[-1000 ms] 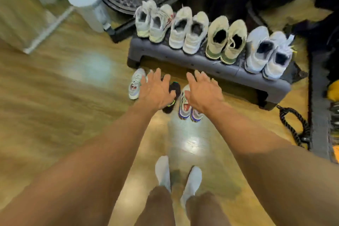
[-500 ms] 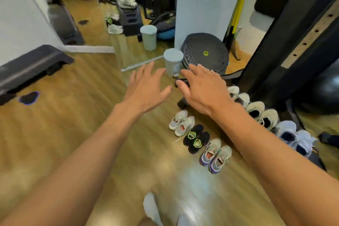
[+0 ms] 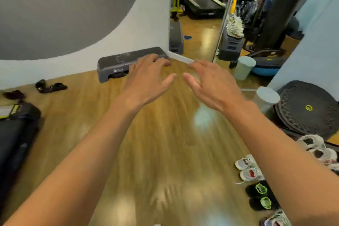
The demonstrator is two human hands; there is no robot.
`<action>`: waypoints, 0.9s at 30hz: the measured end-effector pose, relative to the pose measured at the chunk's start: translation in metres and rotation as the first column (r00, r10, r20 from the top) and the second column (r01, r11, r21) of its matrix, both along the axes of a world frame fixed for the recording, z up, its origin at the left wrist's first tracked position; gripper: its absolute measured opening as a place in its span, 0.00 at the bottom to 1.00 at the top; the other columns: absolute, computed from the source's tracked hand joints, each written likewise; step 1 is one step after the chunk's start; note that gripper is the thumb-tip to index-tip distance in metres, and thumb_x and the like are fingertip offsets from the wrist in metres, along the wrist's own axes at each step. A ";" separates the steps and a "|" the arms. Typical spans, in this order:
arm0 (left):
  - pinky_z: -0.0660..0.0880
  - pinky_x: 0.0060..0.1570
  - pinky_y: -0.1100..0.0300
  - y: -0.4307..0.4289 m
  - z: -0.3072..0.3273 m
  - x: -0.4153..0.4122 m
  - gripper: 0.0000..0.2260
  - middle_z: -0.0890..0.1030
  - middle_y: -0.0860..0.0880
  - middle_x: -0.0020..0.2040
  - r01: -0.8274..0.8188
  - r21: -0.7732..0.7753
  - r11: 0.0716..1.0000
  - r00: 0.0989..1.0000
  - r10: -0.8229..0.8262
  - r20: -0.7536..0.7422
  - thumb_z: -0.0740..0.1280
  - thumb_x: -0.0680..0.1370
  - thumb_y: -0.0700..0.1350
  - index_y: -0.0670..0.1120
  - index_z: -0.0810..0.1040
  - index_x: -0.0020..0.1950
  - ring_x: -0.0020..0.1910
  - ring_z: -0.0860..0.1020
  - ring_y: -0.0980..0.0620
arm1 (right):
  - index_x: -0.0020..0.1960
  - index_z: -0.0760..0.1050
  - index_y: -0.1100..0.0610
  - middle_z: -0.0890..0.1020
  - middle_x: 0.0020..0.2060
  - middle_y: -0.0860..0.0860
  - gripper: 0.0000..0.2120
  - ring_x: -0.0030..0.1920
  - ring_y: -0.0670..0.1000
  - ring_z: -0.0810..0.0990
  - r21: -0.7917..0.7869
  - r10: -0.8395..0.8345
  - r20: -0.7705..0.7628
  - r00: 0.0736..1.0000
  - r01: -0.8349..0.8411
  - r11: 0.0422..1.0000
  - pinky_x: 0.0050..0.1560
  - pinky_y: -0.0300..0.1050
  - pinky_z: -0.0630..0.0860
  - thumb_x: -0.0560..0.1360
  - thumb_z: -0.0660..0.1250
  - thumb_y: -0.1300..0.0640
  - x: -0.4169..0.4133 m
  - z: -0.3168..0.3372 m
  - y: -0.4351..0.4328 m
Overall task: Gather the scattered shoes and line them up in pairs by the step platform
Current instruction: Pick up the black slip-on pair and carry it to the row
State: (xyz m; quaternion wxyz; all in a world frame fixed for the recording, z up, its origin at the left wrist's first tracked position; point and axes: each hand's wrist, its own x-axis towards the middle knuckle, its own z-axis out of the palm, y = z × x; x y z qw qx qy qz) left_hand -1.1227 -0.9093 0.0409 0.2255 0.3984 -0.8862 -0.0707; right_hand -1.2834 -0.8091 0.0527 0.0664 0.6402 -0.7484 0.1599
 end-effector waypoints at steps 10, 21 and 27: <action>0.66 0.64 0.50 -0.126 -0.005 0.160 0.21 0.74 0.51 0.65 -0.328 0.047 0.944 0.944 0.329 -0.018 0.61 0.76 0.60 0.52 0.74 0.66 0.66 0.69 0.48 | 0.63 0.76 0.52 0.78 0.60 0.49 0.25 0.59 0.54 0.76 -0.043 0.331 0.080 0.940 -0.328 0.944 0.56 0.52 0.74 0.79 0.51 0.39 0.136 0.003 -0.187; 0.67 0.65 0.45 -0.323 -0.011 0.253 0.21 0.75 0.49 0.66 -0.577 0.056 0.815 0.817 0.575 0.042 0.62 0.77 0.59 0.51 0.74 0.67 0.67 0.69 0.47 | 0.65 0.74 0.51 0.77 0.63 0.47 0.22 0.63 0.51 0.74 -0.022 0.507 0.214 0.835 -0.515 0.857 0.61 0.56 0.72 0.79 0.55 0.40 0.214 -0.016 -0.431; 0.68 0.64 0.44 -0.419 -0.022 0.307 0.21 0.75 0.49 0.65 -0.697 0.121 0.707 0.716 0.696 0.051 0.62 0.77 0.59 0.51 0.74 0.66 0.66 0.70 0.47 | 0.67 0.72 0.51 0.77 0.63 0.49 0.22 0.62 0.53 0.74 0.001 0.628 0.231 0.743 -0.646 0.764 0.57 0.52 0.71 0.79 0.56 0.41 0.268 -0.024 -0.561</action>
